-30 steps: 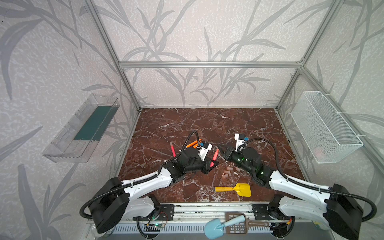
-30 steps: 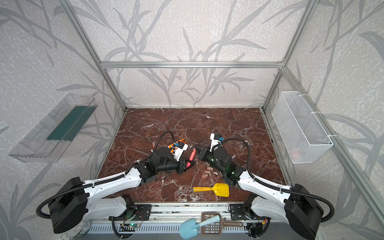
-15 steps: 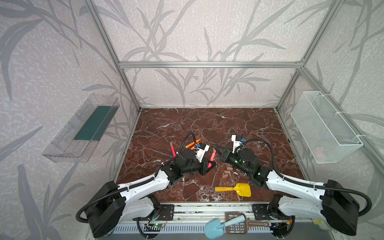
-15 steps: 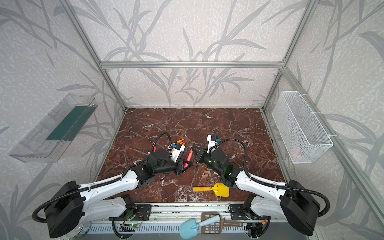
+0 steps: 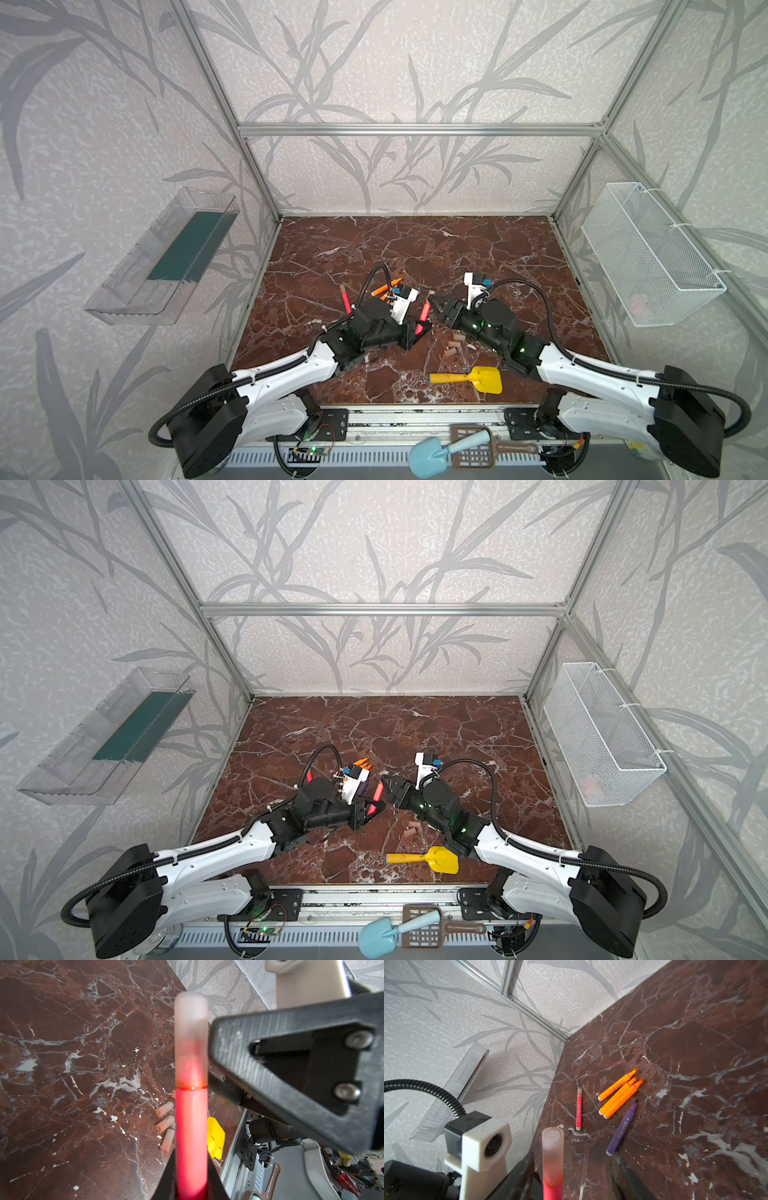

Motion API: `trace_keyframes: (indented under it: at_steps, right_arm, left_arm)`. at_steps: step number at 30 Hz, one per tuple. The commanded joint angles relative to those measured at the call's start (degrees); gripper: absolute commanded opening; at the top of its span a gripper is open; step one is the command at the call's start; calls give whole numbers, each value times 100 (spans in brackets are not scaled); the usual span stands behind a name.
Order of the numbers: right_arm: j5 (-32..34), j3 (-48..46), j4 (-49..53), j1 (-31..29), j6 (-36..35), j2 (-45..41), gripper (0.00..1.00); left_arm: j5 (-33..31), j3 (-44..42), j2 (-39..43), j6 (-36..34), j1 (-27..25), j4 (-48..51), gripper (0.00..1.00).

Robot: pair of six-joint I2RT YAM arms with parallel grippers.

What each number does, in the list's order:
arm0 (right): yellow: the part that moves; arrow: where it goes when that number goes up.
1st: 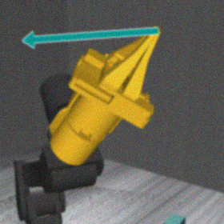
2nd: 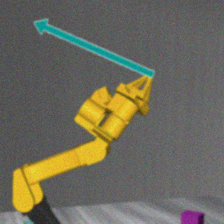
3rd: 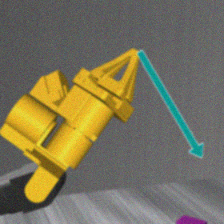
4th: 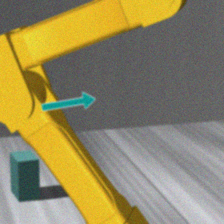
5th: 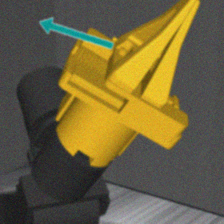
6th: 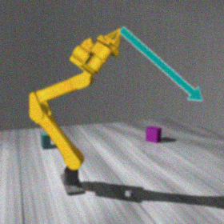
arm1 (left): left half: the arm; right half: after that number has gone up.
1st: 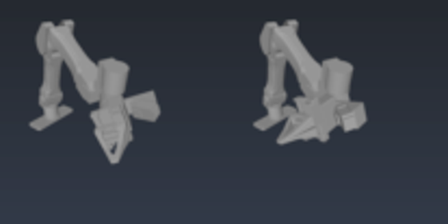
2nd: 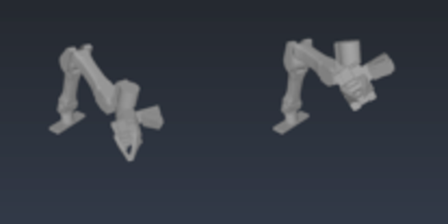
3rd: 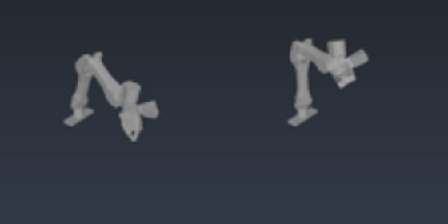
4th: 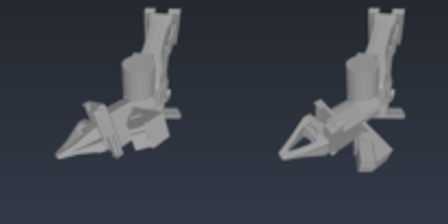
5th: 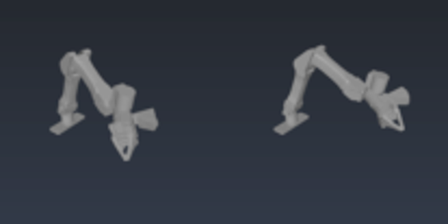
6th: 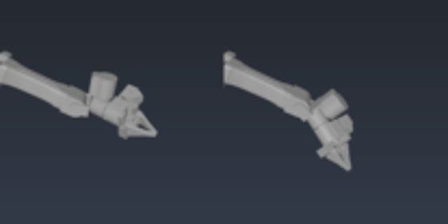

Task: Insert the pens into the pen caps
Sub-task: 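Lower the right gripper's cap down onto the marker tip held by the left gripper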

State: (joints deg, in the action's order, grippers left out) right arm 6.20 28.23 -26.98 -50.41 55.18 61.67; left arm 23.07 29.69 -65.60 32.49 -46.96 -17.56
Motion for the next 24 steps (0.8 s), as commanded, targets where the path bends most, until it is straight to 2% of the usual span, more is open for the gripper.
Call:
trace_keyframes:
  at_steps: [1, 5, 10, 17, 24]
  right_arm:
    - [457, 158, 411, -39, -287, -311, 65]
    - [649, 362, 666, -29, -412, -382, 68]
    - [806, 710, 812, -21, -480, 12, 67]
    - [509, 1165, 818, 0, -543, 592, 48]
    - [302, 1298, 835, -3, -458, 851, 37]
  left_arm:
    - [-126, 124, -21, -142, -3, -37, 0]
    - [-142, 192, -42, -217, -24, 93, 0]
    - [-243, 244, -73, -303, -94, 198, 0]
    - [-382, 339, -139, -393, -166, 379, 0]
    - [-441, 370, -138, -425, -190, 453, 0]
